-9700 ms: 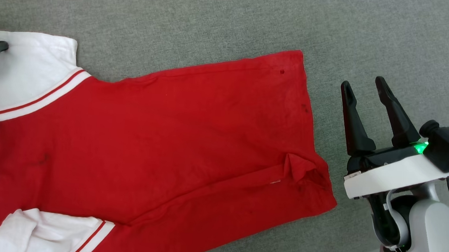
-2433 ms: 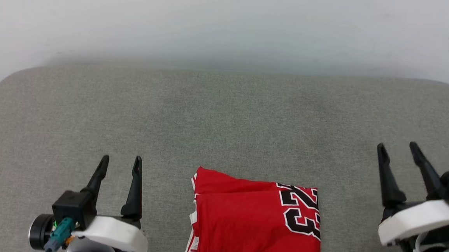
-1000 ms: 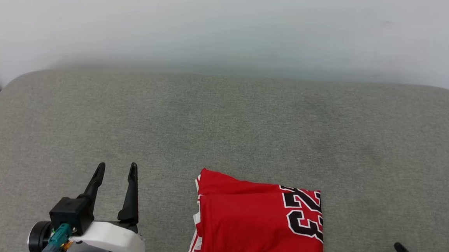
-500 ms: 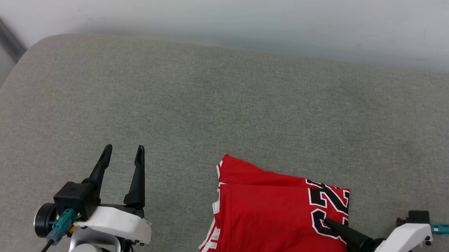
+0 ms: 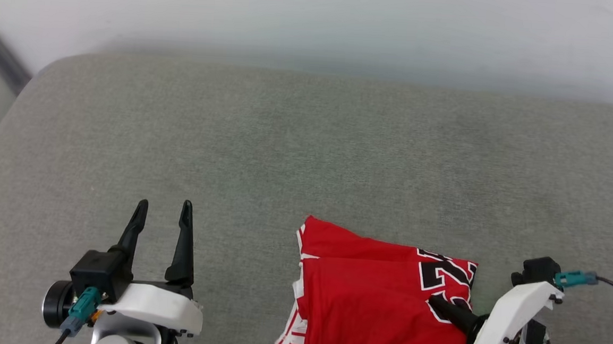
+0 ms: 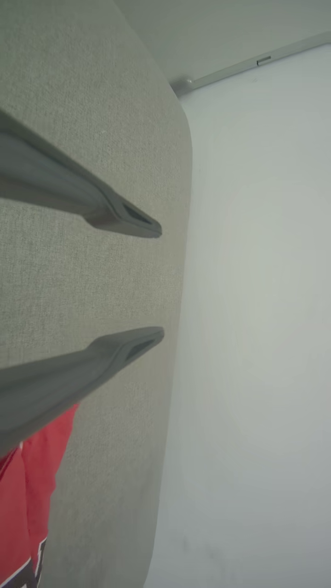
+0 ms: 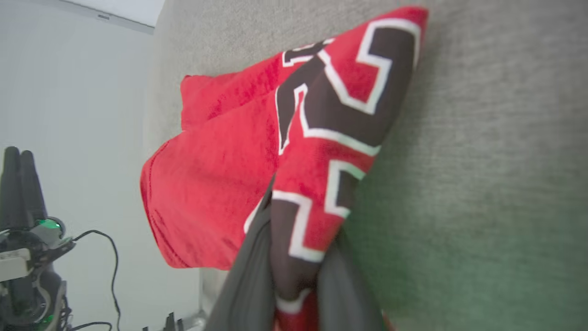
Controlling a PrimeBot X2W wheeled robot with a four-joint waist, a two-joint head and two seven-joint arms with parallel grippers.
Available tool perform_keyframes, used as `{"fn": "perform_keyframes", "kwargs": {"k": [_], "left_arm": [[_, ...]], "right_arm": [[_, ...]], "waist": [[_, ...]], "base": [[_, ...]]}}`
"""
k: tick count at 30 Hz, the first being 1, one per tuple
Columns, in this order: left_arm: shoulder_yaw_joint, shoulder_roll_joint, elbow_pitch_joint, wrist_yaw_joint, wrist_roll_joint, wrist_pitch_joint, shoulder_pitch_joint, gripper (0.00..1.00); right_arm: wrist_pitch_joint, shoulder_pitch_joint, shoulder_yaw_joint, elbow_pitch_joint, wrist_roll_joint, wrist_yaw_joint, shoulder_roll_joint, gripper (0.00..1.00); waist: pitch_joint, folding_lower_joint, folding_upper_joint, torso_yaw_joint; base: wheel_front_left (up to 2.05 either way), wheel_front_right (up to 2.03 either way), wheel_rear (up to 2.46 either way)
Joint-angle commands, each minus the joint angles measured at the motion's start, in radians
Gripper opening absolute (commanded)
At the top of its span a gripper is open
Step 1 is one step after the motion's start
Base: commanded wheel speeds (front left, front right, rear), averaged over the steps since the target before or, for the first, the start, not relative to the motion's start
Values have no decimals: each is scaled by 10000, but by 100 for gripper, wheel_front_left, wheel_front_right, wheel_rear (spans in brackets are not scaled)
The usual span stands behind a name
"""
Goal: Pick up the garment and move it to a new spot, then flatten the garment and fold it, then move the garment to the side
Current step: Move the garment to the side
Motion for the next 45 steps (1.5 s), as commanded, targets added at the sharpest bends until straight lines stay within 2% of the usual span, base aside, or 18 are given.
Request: {"fn": "perform_keyframes", "kwargs": {"k": [1,6,12,18,25,31,37,45], "left_arm": [[9,7,-9,26,61,-66,127,100],[23,79,-164,62,65,-66,331,100],[-25,161,-431,121,166,-37,343,100],[-147,241,-839,77,347,70,-41,100],[-348,629,-1475,-60,774,491,-856,100],[-447,949,-1932,-258,1121,966,-1808,100],[-638,1135,-2390,-460,1471,1432,-2832,100],[-923,1219,-2756,-683,1791,1844,-3653,100]], "right_arm": [[-64,-51,64,-58,-125,-4,-104,0],[-410,-375,942,-360,-2514,-4,-902,0],[-377,-1005,1327,-548,-4669,-4,-1325,0],[-670,-1856,1373,-483,-5576,-5,-1440,0],[-1639,-3276,935,573,-6405,-5,-1539,0],[-2798,-4614,-220,1927,-6968,-5,-1481,0],[-3901,-5925,-1383,2965,-7514,-5,-1718,0],[-5038,-6989,-2735,4212,-8397,-7,-1939,0]], "waist": [[-170,0,-1,-211],[-433,0,-1,-1049],[-340,0,-1,-2418],[307,0,-1,-3806],[1573,0,-1,-4929],[2784,0,-1,-5080],[3994,0,-1,-4819],[4939,0,-1,-4461]], "base": [[0,0,0],[0,0,0],[0,0,0],[0,0,0],[0,0,0],[0,0,0],[0,0,0],[0,0,0]]}}
